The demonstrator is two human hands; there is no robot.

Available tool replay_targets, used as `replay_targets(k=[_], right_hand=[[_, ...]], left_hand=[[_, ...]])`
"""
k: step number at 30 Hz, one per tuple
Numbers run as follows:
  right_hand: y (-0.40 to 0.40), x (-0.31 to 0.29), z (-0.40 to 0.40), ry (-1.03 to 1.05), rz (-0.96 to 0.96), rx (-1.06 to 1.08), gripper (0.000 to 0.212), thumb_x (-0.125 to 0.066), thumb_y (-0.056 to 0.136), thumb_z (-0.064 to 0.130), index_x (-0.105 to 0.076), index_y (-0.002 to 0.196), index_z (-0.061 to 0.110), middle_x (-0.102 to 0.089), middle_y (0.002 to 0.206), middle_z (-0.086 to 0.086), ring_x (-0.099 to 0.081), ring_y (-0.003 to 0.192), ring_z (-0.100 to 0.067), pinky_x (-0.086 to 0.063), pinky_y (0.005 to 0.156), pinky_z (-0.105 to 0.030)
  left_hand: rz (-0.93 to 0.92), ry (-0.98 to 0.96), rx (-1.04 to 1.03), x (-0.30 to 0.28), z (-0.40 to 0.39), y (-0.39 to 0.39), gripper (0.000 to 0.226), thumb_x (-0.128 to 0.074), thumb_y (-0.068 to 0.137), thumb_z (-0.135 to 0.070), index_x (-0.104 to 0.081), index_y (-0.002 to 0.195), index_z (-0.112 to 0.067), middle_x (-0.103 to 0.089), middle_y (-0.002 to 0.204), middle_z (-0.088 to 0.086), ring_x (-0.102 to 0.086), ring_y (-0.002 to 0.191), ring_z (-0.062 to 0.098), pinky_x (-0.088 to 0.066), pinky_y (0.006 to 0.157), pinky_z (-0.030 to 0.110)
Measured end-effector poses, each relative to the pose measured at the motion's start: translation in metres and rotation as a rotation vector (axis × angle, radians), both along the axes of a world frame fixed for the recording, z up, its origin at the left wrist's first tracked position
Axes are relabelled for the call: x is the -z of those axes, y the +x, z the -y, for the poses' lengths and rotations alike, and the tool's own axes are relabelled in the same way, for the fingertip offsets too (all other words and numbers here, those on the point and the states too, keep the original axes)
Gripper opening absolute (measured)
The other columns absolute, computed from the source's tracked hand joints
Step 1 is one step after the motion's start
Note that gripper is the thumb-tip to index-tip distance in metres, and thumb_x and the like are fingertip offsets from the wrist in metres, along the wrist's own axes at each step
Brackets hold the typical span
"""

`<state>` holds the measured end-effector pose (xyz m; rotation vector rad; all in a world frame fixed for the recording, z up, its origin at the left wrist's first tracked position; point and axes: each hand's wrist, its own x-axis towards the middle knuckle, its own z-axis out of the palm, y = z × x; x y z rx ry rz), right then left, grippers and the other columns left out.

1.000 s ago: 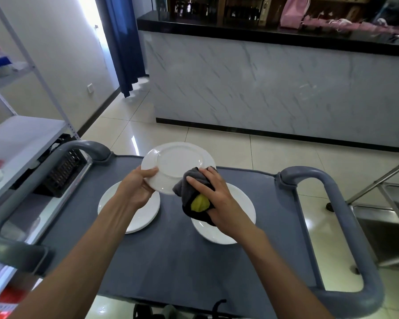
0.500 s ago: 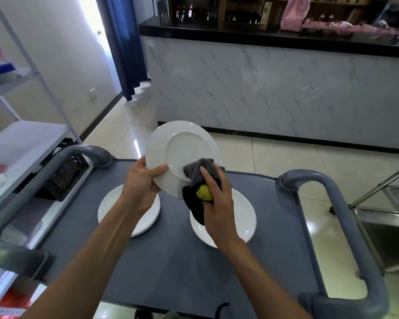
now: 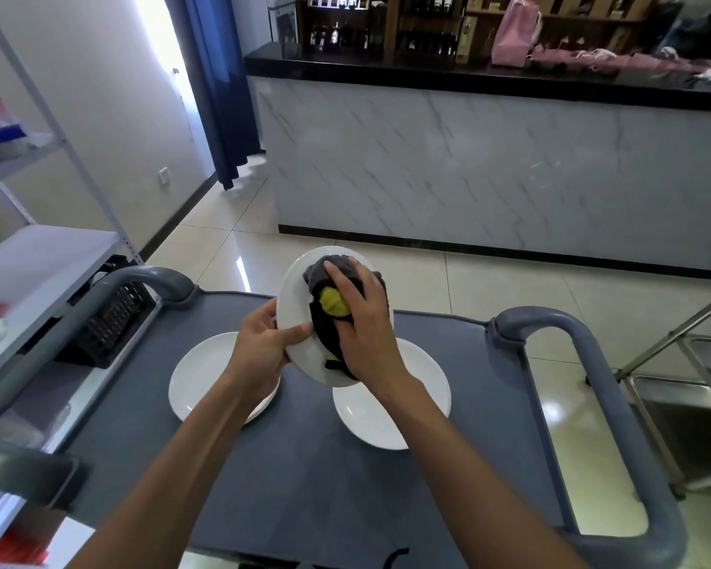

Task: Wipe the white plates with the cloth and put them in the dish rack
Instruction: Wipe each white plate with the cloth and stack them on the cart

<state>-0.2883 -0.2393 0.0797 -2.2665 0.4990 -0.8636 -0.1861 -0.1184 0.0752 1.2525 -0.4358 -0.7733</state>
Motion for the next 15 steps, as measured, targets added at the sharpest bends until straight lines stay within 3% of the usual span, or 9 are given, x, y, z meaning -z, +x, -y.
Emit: replay_targets(k=[2,5,8,12,15], right_hand=[[0.003,-0.002,0.003,-0.03,0.013,-0.017,0.055,-0.058,0.093,0.007,-0.051,0.147,0.019,-0.038,0.154,-0.012,-0.032,0.142,-0.032,-0.029,0.117,-0.053],[0.007,-0.006,0.005,-0.109,0.016,-0.034,0.057,-0.057,0.091,-0.002,-0.054,0.144,0.017,-0.043,0.151,-0.015,-0.036,0.139,-0.035,-0.03,0.116,-0.054],[0.01,-0.01,0.002,-0.163,0.027,-0.052,0.048,-0.057,0.094,0.005,-0.058,0.141,0.017,-0.045,0.15,-0.016,-0.037,0.14,-0.037,-0.029,0.117,-0.054],[0.01,-0.017,0.001,-0.212,0.032,-0.119,0.044,-0.055,0.094,0.007,-0.062,0.137,0.014,-0.047,0.149,-0.019,-0.039,0.138,-0.042,-0.032,0.114,-0.057],[0.007,-0.023,0.004,-0.151,-0.014,-0.178,0.049,-0.041,0.093,0.023,-0.061,0.137,0.012,-0.046,0.149,-0.017,-0.039,0.138,-0.038,-0.029,0.117,-0.052]], left_hand=[[0.027,0.008,0.02,0.0,-0.001,0.0,0.04,-0.064,0.085,0.01,-0.064,0.123,-0.002,-0.072,0.112,0.024,-0.068,0.102,0.046,-0.061,0.073,0.044],[0.031,0.006,0.04,-0.001,-0.004,0.001,0.043,-0.064,0.085,0.01,-0.063,0.125,-0.004,-0.071,0.115,0.024,-0.068,0.103,0.046,-0.061,0.079,0.05],[0.035,-0.002,0.038,-0.001,-0.006,0.004,0.045,-0.065,0.084,0.01,-0.062,0.127,-0.004,-0.07,0.117,0.024,-0.067,0.105,0.047,-0.059,0.083,0.054],[0.042,-0.032,0.067,-0.004,-0.011,0.007,0.05,-0.072,0.079,0.006,-0.063,0.127,-0.007,-0.07,0.118,0.023,-0.068,0.105,0.044,-0.06,0.081,0.049],[0.049,-0.042,0.067,-0.002,-0.014,0.007,0.049,-0.069,0.082,0.008,-0.064,0.127,-0.009,-0.07,0.118,0.022,-0.068,0.106,0.044,-0.059,0.082,0.051]])
